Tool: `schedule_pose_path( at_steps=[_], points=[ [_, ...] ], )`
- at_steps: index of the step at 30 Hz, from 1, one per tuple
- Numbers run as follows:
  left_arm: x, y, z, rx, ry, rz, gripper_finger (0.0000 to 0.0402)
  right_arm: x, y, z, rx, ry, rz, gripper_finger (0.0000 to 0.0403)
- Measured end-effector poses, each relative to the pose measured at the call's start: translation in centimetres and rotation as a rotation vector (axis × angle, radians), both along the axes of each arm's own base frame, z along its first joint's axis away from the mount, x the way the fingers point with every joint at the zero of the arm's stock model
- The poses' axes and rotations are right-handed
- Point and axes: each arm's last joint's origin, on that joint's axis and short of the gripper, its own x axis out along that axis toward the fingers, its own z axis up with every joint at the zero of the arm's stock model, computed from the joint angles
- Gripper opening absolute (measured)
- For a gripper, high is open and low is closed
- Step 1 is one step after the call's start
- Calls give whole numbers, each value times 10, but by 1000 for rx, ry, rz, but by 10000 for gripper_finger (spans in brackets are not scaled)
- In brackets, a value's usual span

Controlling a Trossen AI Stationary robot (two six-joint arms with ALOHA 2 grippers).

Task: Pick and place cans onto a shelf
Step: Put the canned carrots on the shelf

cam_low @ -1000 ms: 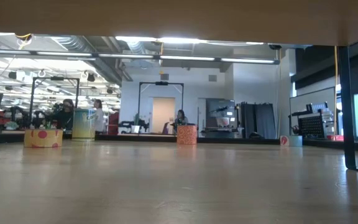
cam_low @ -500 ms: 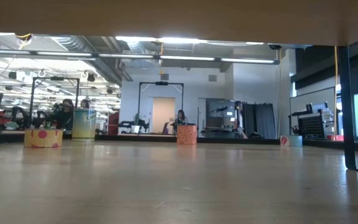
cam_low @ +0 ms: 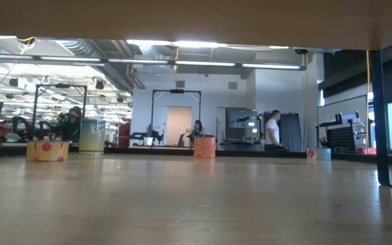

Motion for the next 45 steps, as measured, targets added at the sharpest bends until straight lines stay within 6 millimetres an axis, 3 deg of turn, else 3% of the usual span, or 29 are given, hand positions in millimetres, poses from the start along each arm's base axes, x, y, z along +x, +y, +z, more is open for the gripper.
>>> schedule_pose_path(
  at_steps=[4,10,45],
  points=[
    [-3,15,4,-2,5,142,0,0,0,0,16,-4,-8,28],
    [-2,25,9,7,-21,173,0,0,0,0,21,-5,-10,28],
    [1,28,8,41,-36,182,0,0,0,0,19,-6,-10,28]
  ],
)
